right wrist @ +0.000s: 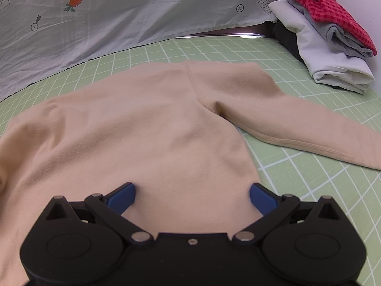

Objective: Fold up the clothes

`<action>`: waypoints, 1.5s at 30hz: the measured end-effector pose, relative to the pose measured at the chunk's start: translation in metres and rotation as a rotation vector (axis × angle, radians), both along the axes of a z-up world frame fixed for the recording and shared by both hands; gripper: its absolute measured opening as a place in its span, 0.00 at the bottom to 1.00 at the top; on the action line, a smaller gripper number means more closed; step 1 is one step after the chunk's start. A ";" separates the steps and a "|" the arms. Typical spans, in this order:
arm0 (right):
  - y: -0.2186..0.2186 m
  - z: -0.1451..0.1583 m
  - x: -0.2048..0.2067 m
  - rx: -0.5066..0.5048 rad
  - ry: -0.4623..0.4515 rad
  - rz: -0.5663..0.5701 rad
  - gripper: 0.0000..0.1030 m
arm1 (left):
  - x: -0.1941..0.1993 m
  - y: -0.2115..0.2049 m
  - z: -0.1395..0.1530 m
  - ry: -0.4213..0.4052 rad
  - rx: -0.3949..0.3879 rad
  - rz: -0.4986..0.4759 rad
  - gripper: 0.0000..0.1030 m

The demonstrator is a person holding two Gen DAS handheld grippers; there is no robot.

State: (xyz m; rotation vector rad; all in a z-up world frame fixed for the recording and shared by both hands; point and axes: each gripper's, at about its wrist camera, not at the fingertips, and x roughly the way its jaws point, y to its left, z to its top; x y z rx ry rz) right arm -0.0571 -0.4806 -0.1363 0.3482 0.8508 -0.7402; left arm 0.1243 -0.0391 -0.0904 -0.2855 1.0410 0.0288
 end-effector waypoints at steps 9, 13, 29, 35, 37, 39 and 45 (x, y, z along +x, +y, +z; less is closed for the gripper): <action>0.002 0.000 0.000 -0.006 -0.004 -0.008 1.00 | 0.045 -0.024 -0.029 0.065 0.116 -0.037 0.71; 0.003 0.000 0.000 -0.009 -0.006 -0.014 1.00 | 0.043 -0.032 -0.031 0.045 0.165 -0.067 0.69; 0.006 -0.002 -0.004 -0.039 -0.031 -0.009 1.00 | 0.004 0.018 0.016 -0.129 0.141 0.127 0.04; 0.005 -0.002 -0.005 -0.043 -0.035 0.000 1.00 | -0.023 0.043 0.028 -0.175 0.189 0.163 0.04; 0.005 -0.002 -0.005 -0.044 -0.035 0.002 1.00 | -0.030 0.044 0.022 -0.142 0.195 0.145 0.05; 0.005 -0.002 -0.004 -0.044 -0.036 0.002 1.00 | -0.037 0.047 0.010 -0.079 0.171 0.142 0.05; 0.007 -0.003 -0.004 -0.049 -0.040 -0.002 1.00 | -0.056 0.061 -0.008 0.032 0.051 0.166 0.20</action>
